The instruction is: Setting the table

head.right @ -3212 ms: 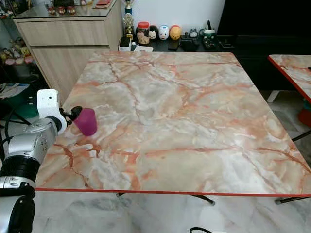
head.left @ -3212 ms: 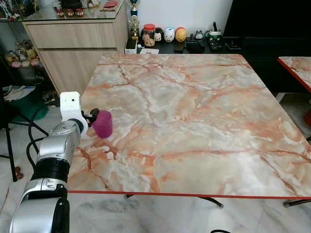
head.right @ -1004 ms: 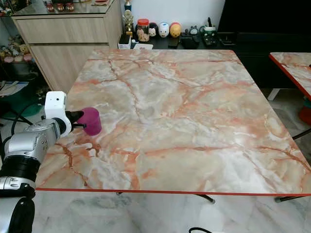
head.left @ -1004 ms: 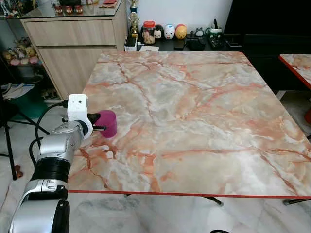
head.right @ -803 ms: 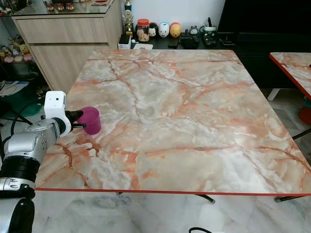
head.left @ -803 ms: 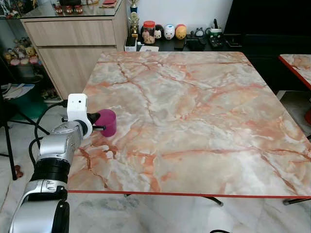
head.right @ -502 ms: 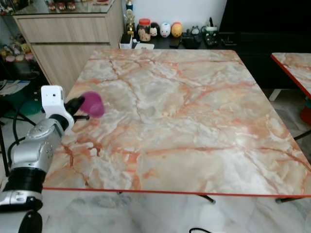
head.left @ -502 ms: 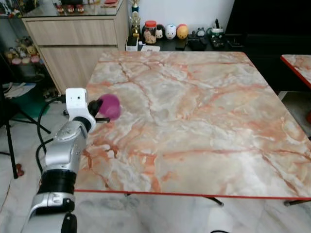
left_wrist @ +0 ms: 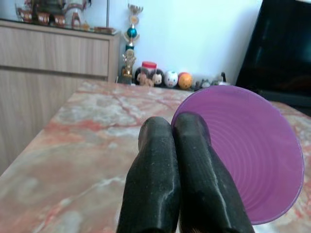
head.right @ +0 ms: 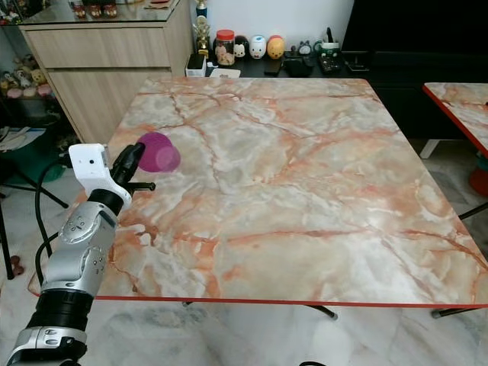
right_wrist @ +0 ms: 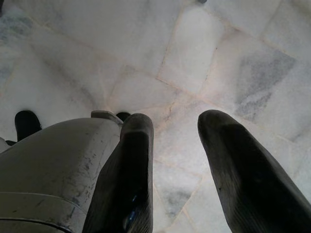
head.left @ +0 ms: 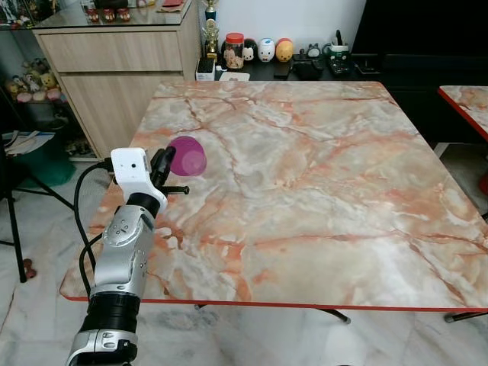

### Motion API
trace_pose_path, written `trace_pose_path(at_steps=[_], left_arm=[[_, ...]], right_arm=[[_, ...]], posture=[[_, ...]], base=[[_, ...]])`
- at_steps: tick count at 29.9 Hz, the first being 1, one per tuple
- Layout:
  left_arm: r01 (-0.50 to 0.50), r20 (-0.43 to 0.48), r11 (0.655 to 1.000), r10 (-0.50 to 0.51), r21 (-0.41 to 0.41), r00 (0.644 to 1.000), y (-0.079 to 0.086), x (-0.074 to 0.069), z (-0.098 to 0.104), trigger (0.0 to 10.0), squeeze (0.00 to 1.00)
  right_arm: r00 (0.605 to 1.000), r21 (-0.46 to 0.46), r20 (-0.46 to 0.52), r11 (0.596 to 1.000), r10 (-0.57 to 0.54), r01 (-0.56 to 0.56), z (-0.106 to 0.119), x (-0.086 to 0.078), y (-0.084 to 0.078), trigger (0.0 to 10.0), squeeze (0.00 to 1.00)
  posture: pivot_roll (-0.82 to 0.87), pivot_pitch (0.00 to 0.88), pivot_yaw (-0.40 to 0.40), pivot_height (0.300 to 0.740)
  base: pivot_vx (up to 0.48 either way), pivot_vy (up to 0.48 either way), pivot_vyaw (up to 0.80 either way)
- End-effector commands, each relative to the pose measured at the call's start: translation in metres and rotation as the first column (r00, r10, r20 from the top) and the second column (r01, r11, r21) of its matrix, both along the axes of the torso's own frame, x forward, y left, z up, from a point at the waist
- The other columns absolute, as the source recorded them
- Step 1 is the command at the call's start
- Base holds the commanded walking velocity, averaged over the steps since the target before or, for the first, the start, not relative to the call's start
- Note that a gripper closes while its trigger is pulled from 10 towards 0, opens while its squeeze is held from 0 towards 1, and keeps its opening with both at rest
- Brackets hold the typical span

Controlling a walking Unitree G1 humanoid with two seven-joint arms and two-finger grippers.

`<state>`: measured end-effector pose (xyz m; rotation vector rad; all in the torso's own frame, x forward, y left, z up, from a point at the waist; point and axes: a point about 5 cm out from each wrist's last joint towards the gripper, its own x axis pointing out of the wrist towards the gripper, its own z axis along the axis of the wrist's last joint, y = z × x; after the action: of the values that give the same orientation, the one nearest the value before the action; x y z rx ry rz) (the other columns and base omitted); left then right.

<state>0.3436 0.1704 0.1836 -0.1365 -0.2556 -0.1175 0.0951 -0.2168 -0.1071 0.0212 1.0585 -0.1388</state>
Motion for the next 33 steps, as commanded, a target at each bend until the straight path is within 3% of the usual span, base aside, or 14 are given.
trace_pose_path(at_steps=[1, 33], left_arm=[[-0.013, 0.032, 1.0, 0.013, 0.015, 0.999, -0.001, 0.002, 0.005, 10.0, 0.0], [-0.017, 0.059, 1.0, 0.017, 0.001, 0.998, -0.007, 0.008, 0.013, 10.0, 0.0]], right_arm=[[1.0, -0.001, 0.012, 1.0, -0.021, 0.022, 0.001, 0.0, -0.002, 10.0, 0.0], [0.999, 0.025, 0.018, 0.999, -0.039, 0.038, 0.002, 0.005, -0.002, 10.0, 0.0]], posture=[[0.01, 0.0, -0.016, 0.736], [0.01, 0.0, -0.017, 0.736]], base=[[0.0, -0.454, 0.0], [0.0, -0.47, 0.0]])
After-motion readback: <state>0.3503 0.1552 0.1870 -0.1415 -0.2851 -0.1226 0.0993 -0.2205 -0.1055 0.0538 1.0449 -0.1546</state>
